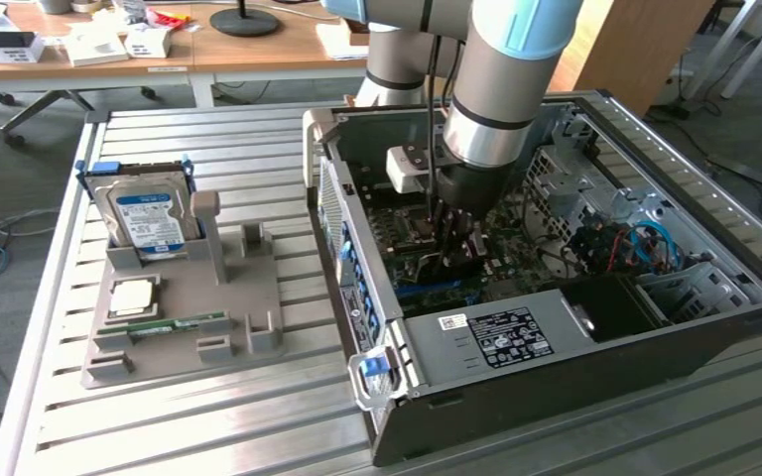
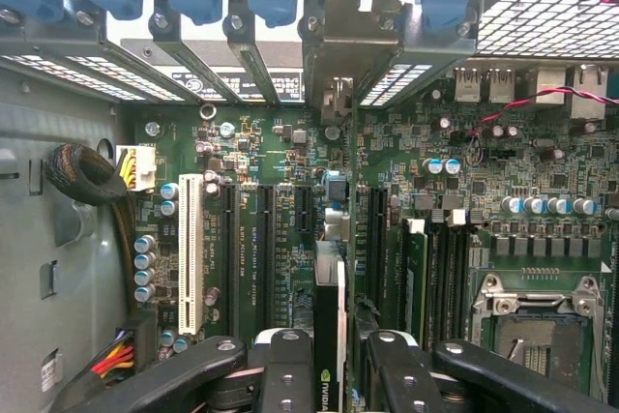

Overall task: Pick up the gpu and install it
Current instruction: 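Insert the gpu into the slot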

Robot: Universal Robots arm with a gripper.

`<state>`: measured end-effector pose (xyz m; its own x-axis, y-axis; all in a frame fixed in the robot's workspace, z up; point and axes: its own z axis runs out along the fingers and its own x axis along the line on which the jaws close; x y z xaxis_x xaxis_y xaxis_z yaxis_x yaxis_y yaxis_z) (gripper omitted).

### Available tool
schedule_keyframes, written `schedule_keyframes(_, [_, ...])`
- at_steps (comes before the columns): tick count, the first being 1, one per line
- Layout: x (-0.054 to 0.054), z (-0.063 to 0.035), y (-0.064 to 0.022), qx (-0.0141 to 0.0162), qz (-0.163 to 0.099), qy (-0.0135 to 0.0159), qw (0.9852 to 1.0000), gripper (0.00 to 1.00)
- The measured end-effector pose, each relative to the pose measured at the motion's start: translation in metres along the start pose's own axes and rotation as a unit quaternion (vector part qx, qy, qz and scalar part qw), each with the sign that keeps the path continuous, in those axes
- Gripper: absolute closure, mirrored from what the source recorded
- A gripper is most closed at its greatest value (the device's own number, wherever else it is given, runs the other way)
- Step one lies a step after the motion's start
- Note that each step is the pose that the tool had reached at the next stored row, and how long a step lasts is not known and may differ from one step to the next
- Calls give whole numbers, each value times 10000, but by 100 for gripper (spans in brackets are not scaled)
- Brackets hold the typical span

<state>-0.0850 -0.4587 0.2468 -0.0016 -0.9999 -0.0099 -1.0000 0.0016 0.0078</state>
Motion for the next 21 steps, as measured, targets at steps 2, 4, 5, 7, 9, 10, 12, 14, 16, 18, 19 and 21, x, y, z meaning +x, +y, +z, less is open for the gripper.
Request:
schedule_keyframes(2, [1,-5,0,-2,0,6,10000,74])
schedule_keyframes(4, [2,-8,1,-3,0,10,10000,74])
schedule_keyframes(5, [2,-8,1,-3,0,9,10000,74])
schedule_keyframes(7, [2,-8,1,-4,0,9,10000,74])
schedule_keyframes(9, [2,-8,1,-4,0,9,10000,74])
schedule_keyframes(10, [2,-7,1,-4,0,10,10000,74])
schedule_keyframes(12, [2,-6,1,-5,0,10,10000,74])
schedule_keyframes(14, [2,-5,1,-4,-1,9,10000,74])
schedule_keyframes(16, [2,-5,1,-3,0,7,10000,74])
schedule_keyframes(18, [2,-5,1,-3,0,8,10000,74])
schedule_keyframes(19, [2,-6,0,-3,0,8,10000,74])
schedule_keyframes(21, [2,-6,1,-3,0,9,10000,74])
